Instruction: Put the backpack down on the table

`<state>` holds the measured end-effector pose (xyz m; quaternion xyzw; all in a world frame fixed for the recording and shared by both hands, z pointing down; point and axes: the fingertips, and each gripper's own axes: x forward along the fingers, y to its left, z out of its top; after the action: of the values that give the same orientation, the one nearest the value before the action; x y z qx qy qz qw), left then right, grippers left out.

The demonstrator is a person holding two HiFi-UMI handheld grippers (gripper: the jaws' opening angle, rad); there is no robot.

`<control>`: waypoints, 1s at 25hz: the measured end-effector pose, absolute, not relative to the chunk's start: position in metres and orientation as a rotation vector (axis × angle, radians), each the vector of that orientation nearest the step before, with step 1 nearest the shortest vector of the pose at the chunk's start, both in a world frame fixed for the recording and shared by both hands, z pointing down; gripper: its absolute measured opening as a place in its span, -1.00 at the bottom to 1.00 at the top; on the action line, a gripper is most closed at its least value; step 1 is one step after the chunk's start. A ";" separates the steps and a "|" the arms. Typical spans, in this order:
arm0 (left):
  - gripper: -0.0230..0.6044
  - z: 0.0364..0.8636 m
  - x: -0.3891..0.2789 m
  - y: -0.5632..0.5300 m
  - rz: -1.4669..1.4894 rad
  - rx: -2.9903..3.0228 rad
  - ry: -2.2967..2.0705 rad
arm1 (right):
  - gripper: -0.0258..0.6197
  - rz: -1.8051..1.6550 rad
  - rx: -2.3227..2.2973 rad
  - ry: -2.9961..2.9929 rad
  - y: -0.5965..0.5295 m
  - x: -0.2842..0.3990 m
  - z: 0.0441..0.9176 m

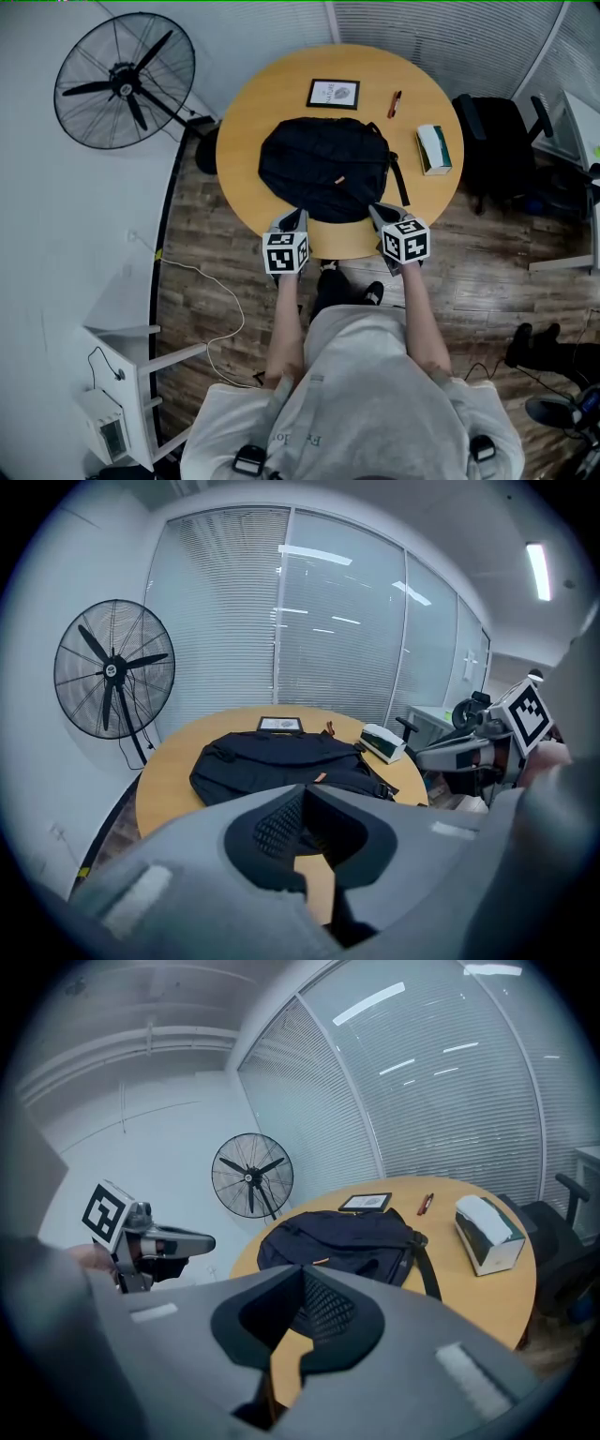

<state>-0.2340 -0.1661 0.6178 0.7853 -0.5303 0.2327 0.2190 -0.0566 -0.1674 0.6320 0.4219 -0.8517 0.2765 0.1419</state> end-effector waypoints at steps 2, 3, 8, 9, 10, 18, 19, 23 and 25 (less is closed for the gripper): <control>-0.93 0.619 -0.234 -0.166 0.654 2.174 -1.465 | -0.92 0.795 1.213 -2.458 -0.168 -0.057 0.632; -0.93 0.619 -0.233 -0.165 0.655 2.176 -1.462 | -0.92 0.794 1.212 -2.458 -0.168 -0.057 0.632; -0.92 0.619 -0.230 -0.165 0.646 2.196 -1.447 | -0.92 0.796 1.212 -2.458 -0.168 -0.056 0.632; -0.92 0.619 -0.229 -0.165 0.646 2.200 -1.443 | -0.92 0.797 1.212 -2.458 -0.168 -0.056 0.632; -0.92 0.619 -0.229 -0.165 0.647 2.203 -1.440 | -0.92 0.798 1.213 -2.458 -0.168 -0.055 0.632; -0.92 0.621 -0.225 -0.164 0.668 2.224 -1.428 | -0.92 0.797 1.219 -2.458 -0.168 -0.052 0.632; -0.92 0.622 -0.225 -0.164 0.671 2.226 -1.426 | -0.92 0.795 1.218 -2.458 -0.168 -0.052 0.632; -0.92 0.623 -0.224 -0.163 0.666 2.236 -1.419 | -0.92 0.792 1.217 -2.460 -0.167 -0.053 0.632; -0.92 0.623 -0.225 -0.162 0.663 2.237 -1.418 | -0.92 0.790 1.215 -2.461 -0.167 -0.054 0.631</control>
<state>-0.2248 -0.1624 0.6228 0.8021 -0.5084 0.2379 0.2041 -0.0542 -0.1666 0.6310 0.4210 -0.8529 0.2737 0.1425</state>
